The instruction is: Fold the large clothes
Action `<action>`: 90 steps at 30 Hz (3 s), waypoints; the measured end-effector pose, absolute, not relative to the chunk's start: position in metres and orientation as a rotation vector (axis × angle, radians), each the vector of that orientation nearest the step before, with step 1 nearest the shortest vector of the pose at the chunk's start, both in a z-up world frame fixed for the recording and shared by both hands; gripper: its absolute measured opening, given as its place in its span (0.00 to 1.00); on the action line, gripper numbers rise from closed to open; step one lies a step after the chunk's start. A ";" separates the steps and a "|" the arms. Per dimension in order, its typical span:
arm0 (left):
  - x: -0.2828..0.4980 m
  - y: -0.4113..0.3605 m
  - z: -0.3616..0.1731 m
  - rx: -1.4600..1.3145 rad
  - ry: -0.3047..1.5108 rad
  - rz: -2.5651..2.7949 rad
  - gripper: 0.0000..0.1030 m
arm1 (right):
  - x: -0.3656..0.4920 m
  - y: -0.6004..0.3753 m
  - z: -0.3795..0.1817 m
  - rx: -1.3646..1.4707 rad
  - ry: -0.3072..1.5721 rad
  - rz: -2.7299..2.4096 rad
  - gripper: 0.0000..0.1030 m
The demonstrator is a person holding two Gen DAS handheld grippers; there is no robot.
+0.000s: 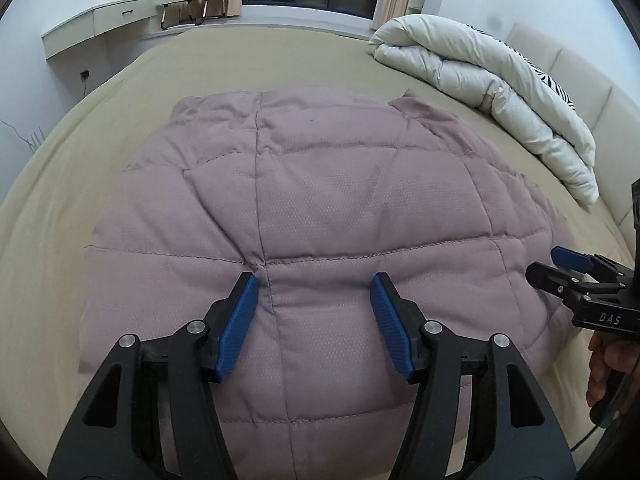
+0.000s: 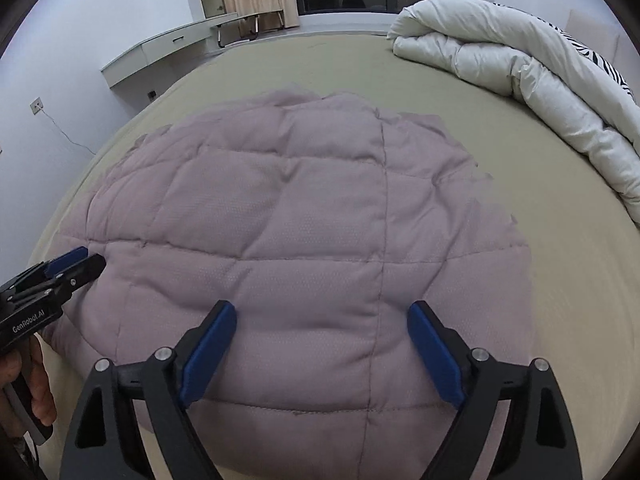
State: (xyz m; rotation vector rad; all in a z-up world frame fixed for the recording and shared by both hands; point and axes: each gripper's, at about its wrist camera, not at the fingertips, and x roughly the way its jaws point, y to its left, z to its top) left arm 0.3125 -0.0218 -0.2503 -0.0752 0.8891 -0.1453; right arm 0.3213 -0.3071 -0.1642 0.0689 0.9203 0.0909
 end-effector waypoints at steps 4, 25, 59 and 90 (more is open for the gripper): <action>0.323 -0.023 -0.258 -0.065 0.907 -0.153 0.59 | 0.330 -0.299 -0.173 0.009 0.918 0.060 0.94; 0.303 0.173 -0.241 -0.636 0.926 -0.116 0.91 | 0.308 -0.468 -0.156 0.648 0.838 0.080 1.00; 0.467 0.168 -0.330 -0.951 1.072 -0.384 0.87 | 0.408 -0.452 -0.232 0.865 1.012 0.541 0.87; 0.356 0.089 -0.251 -0.875 1.060 -0.471 0.26 | 0.288 -0.405 -0.159 0.659 0.986 0.542 0.46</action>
